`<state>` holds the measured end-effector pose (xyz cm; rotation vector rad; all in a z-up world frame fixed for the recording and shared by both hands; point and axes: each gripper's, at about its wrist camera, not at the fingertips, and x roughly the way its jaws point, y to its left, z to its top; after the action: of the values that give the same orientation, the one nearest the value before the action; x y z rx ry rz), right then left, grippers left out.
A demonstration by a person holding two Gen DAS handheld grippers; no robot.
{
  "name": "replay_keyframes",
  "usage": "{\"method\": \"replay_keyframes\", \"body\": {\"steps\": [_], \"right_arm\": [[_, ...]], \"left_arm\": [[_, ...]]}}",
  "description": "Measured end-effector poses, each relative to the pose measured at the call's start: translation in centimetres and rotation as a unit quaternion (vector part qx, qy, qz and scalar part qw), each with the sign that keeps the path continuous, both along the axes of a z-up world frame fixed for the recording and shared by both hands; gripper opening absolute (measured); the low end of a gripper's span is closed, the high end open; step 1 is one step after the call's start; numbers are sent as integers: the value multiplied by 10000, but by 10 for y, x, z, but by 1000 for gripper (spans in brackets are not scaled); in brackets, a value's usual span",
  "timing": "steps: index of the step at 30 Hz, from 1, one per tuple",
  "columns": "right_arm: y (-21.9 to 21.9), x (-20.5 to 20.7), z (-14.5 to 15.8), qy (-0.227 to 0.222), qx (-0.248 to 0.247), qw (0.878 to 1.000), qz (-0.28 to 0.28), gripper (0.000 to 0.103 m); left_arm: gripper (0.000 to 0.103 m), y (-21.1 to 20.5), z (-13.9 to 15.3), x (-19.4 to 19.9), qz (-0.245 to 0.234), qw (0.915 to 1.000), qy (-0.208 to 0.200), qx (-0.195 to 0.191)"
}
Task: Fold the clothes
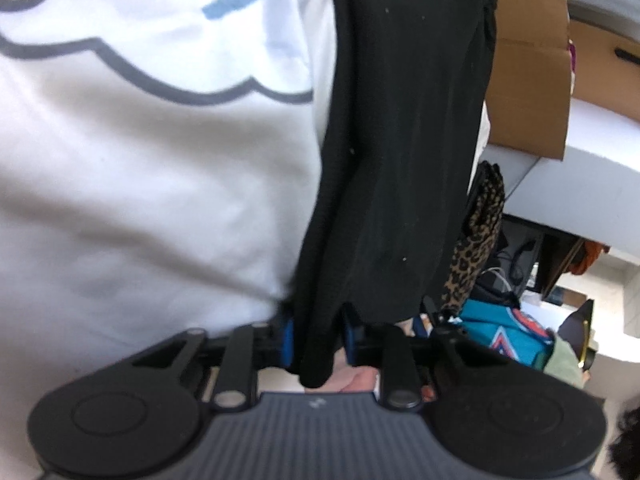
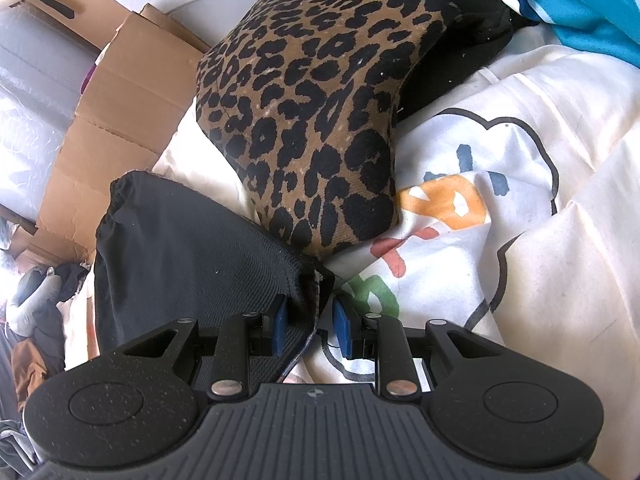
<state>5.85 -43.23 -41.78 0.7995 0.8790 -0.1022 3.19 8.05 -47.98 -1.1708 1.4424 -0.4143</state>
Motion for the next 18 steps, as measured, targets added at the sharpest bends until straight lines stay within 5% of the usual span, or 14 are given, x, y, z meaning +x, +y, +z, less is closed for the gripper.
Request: {"method": "replay_keyframes", "body": {"steps": [18], "right_arm": [[2, -4, 11, -46, -182, 9998, 4, 34]], "left_arm": [[10, -16, 44, 8, -434, 9924, -241, 1125]]}}
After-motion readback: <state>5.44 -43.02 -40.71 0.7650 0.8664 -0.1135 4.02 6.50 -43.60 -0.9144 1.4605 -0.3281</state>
